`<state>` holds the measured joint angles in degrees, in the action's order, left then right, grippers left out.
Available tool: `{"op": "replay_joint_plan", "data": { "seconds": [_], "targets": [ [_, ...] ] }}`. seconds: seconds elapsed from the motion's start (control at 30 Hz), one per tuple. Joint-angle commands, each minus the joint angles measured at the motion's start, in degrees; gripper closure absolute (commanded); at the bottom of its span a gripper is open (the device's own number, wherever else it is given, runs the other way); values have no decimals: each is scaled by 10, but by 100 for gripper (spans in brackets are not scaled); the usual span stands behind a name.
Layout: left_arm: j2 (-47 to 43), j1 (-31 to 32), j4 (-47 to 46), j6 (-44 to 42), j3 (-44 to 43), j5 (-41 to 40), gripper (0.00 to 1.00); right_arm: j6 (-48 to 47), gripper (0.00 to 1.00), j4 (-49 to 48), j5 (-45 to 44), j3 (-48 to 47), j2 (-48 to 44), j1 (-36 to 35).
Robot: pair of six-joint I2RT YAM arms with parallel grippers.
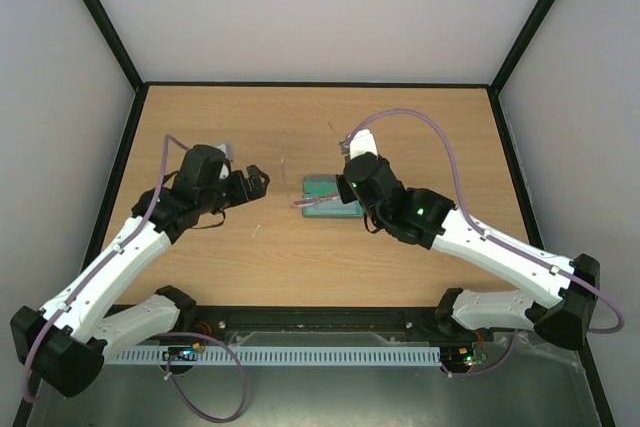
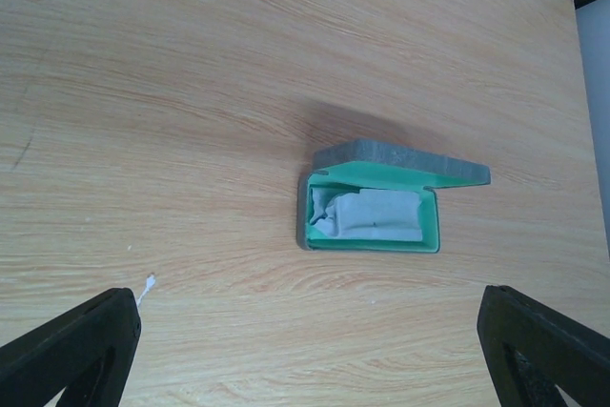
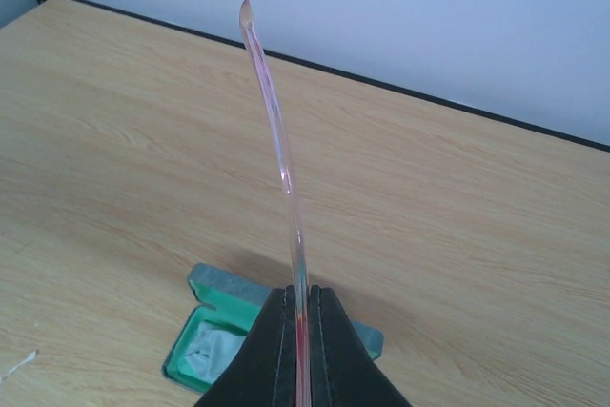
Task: Organize the sunglasses
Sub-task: Fold the sunglasses.
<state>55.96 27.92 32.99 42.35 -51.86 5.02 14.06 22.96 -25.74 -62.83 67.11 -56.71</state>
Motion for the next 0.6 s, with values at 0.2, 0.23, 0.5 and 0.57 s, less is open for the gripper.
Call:
{"op": "replay_joint_plan", "data": {
  "seconds": [0.2, 0.23, 0.5, 0.57],
  "targets": [
    [34, -2, -28, -19, -45, 9, 1, -21, 99, 59, 23, -48, 44, -10],
    [35, -2, -28, -20, -47, 7, 1, -22, 99, 62, 23, -51, 48, -11],
    [52, 5, -30, -28, -50, 3, 0, -24, 99, 83, 30, -74, 91, -15],
    [60, 17, -29, -29, -55, -7, 1, -24, 99, 85, 29, -79, 100, -16]
  ]
}}
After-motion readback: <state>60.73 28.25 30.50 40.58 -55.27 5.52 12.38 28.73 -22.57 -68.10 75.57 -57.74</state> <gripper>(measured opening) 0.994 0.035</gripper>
